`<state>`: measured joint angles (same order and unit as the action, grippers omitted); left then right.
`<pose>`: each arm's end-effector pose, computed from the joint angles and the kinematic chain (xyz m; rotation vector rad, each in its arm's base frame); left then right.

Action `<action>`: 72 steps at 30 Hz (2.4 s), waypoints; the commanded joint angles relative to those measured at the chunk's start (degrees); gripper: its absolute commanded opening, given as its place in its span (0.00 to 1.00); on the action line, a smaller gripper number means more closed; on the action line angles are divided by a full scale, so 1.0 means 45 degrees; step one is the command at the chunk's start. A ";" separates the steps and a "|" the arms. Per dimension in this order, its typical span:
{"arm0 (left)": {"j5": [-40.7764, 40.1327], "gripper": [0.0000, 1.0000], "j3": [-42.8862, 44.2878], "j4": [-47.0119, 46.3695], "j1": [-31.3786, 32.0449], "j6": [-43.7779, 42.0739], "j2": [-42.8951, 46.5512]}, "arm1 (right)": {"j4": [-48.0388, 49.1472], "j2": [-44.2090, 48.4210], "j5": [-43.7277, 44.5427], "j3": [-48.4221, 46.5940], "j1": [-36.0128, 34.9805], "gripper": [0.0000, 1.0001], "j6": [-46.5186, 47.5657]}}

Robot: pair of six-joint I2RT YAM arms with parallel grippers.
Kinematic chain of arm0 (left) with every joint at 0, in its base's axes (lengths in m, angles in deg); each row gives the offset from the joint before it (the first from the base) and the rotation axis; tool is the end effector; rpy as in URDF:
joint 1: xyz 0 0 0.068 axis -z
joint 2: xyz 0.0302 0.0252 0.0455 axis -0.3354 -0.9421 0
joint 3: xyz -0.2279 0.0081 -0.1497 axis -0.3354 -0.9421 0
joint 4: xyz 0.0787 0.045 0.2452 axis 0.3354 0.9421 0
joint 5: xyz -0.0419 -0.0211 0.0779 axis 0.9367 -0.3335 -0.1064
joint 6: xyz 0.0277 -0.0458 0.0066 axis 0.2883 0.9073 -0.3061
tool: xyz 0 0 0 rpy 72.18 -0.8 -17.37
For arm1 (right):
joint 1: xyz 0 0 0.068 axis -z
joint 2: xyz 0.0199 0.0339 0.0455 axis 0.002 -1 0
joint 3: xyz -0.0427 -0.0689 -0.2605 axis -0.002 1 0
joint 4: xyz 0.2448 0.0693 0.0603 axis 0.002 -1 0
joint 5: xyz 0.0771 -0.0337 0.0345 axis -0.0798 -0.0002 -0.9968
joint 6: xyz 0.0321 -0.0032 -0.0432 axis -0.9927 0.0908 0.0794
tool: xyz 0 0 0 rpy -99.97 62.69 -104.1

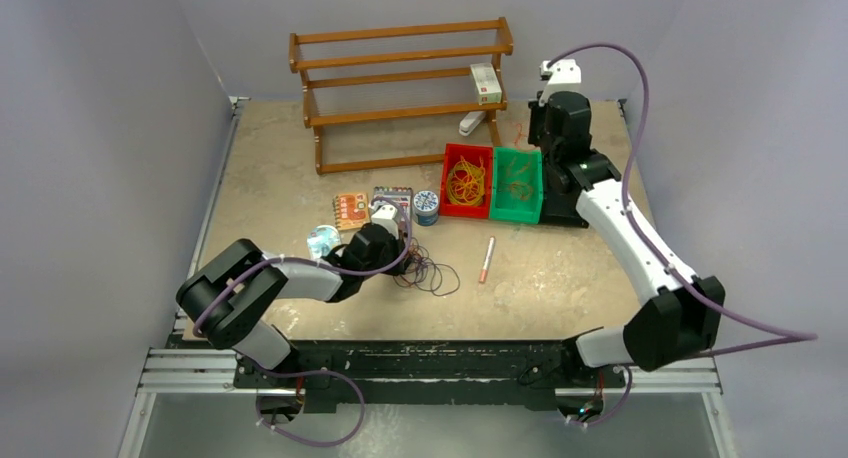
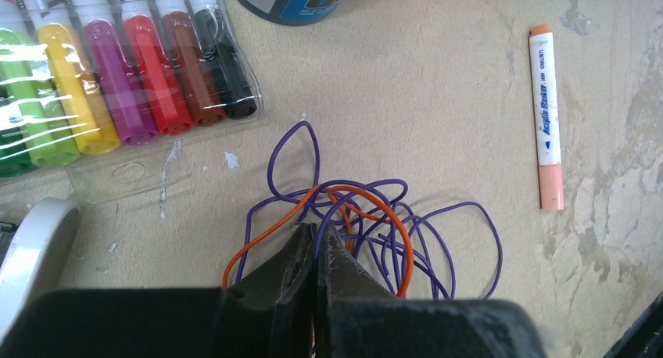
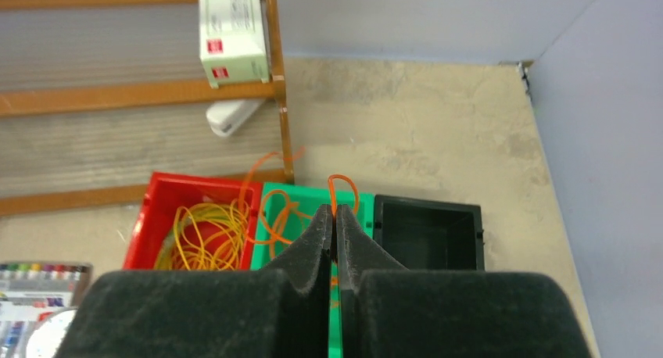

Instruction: Untangle the cables

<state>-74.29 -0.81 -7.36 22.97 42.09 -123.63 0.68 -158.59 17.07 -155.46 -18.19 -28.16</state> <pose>0.2044 -0.1859 0.1301 0.1279 2.2402 -0.7250 0.3069 0.0873 0.4054 0.0467 1.6839 -0.0695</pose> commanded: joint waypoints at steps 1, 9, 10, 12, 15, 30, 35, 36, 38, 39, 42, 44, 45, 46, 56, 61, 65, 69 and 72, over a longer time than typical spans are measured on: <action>-0.0321 0.00 0.0350 0.0359 0.0047 -0.0421 0.0481 | 0.0525 -0.0614 -0.0417 0.0184 0.0272 0.00 -0.0225; -0.0444 0.00 0.0479 0.0701 0.0044 -0.0628 0.0524 | 0.0556 -0.1498 -0.0336 0.0496 0.0318 0.00 -0.0263; -0.0440 0.00 0.0490 0.0713 0.0039 -0.0623 0.0504 | 0.0526 -0.1536 -0.0253 0.0531 0.0328 0.00 -0.0263; -0.0400 0.00 0.0533 0.0703 0.0043 -0.0611 0.0457 | 0.0469 -0.1564 -0.0131 0.0625 0.0337 0.00 -0.0313; -0.0349 0.00 0.0561 0.0706 0.0049 -0.0630 0.0378 | 0.0321 -0.1597 -0.0096 0.0714 0.0337 0.00 -0.0423; -0.0064 0.00 0.0948 0.0867 0.0040 -0.0791 0.0057 | -0.0940 -0.1731 -0.0171 0.0994 0.0338 0.00 -0.0924; 0.0097 0.00 0.1122 0.0849 0.0045 -0.0763 -0.0146 | -0.1383 -0.1798 -0.0186 0.0910 0.0344 0.00 -0.0968; 0.0102 0.00 0.1122 0.0842 0.0047 -0.0764 -0.0156 | -0.1433 -0.1793 -0.0237 0.0956 0.0350 0.00 -0.0984; 0.0078 0.00 0.1143 0.0790 0.0044 -0.0781 -0.0192 | -0.1377 -0.1817 -0.0190 0.1153 0.0355 0.00 -0.0967; 0.0097 0.00 0.1166 0.0795 0.0049 -0.0784 -0.0229 | -0.1315 -0.1893 -0.0126 0.1211 0.0357 0.00 -0.0961; 0.0165 0.00 0.1221 0.0803 0.0042 -0.0759 -0.0275 | -0.1241 -0.2286 -0.0078 0.1143 0.0367 0.00 -0.0964; 0.0141 0.00 0.1175 0.0811 0.0034 -0.0729 -0.0233 | -0.1109 -0.2672 -0.0141 0.1061 0.0411 0.00 -0.0882; 0.0115 0.00 0.1173 0.0857 0.0045 -0.0735 -0.0199 | -0.1093 -0.2893 -0.0165 0.0963 0.0432 0.00 -0.0843; 0.0075 0.00 0.1160 0.0909 0.0039 -0.0746 -0.0146 | -0.1047 -0.3133 -0.0217 0.0865 0.0461 0.00 -0.0800; -0.0267 0.00 0.0961 0.1276 0.0039 -0.0853 0.0312 | -0.0108 -0.5496 -0.0892 -0.0155 0.0904 0.00 -0.0613; -0.0342 0.00 0.0977 0.1374 0.0050 -0.0934 0.0359 | 0.0203 -0.6328 -0.1529 -0.0597 0.1130 0.00 -0.0595; -0.0429 0.00 0.0965 0.1438 0.0048 -0.0963 0.0437 | 0.0239 -0.6880 -0.1713 -0.0899 0.1226 0.00 -0.0592; -0.0534 0.00 0.0969 0.1511 0.0045 -0.0953 0.0553 | 0.0276 -0.7160 -0.1805 -0.0988 0.1274 0.00 -0.0615; -0.0583 0.00 0.0959 0.1543 0.0043 -0.0944 0.0648 | 0.0265 -0.7144 -0.1874 -0.0979 0.1294 0.00 -0.0604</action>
<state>-75.60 2.73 0.07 22.97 39.09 -122.93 0.31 -191.53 9.84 -157.69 -12.60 -31.40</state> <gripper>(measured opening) 0.009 0.008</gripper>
